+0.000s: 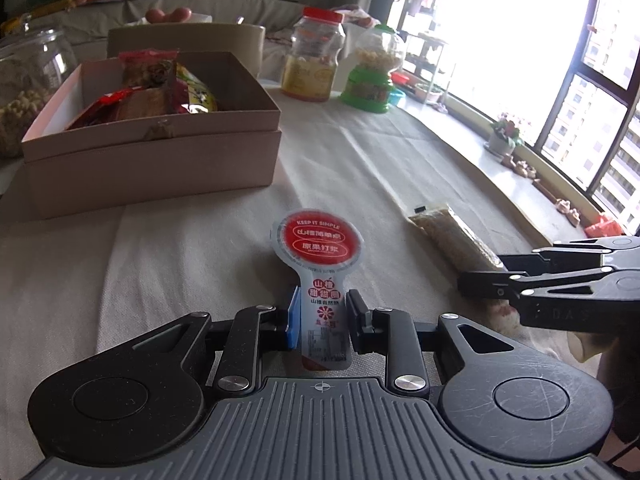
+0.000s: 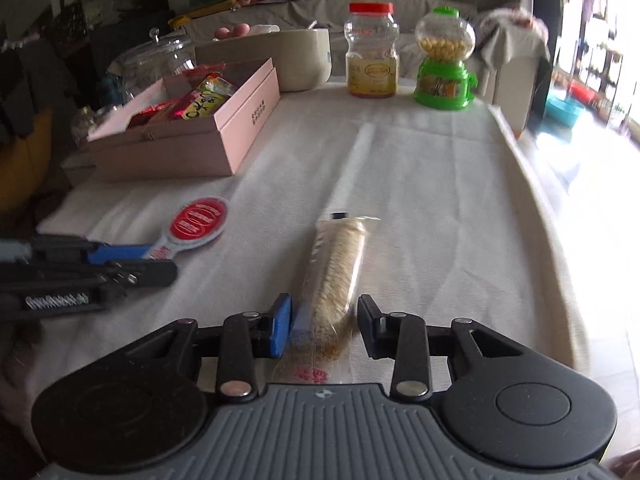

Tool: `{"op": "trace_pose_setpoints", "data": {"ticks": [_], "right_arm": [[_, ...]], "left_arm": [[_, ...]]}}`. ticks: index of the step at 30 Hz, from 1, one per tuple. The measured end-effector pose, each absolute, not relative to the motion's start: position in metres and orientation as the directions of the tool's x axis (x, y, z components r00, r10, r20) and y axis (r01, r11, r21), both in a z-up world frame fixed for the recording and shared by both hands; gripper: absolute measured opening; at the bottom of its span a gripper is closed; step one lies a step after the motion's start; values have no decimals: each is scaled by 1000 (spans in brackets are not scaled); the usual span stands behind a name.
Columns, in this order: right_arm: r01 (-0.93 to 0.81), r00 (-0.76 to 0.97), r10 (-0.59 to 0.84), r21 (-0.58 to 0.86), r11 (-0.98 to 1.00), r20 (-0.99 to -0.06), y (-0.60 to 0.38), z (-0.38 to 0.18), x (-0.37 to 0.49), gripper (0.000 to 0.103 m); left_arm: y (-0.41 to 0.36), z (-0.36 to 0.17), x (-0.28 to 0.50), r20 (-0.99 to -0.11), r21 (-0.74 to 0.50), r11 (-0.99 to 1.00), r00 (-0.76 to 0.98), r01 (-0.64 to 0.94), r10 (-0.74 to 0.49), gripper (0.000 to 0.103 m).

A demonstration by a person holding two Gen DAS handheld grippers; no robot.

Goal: Organize snacks
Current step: 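Grasp the clear bag of grain with the right tool while the left tool holds the cup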

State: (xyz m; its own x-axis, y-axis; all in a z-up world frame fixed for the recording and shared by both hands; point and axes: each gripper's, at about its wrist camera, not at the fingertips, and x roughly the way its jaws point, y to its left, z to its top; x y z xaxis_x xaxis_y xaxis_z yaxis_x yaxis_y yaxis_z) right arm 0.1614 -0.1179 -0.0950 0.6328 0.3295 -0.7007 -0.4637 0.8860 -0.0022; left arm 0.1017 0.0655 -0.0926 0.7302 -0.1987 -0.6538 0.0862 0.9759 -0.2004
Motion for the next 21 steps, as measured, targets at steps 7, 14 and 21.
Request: {"op": "trace_pose_setpoints", "data": {"ticks": [7,14,21], "right_arm": [[-389,680,282,-7,921,-677,-120,-103,179,80],[-387,687,287,-2,922,-667,-116,-104,183,80],[-408,690,311,4,913,-654,-115,-101,180,46]], "left_arm": [[58,-85,118,-716,-178,983,678,49,-164,28],[52,-85,128,-730,-158,986,668,43,-146,28],[58,-87,127,-716,-193,980,676,46,-173,28]]}}
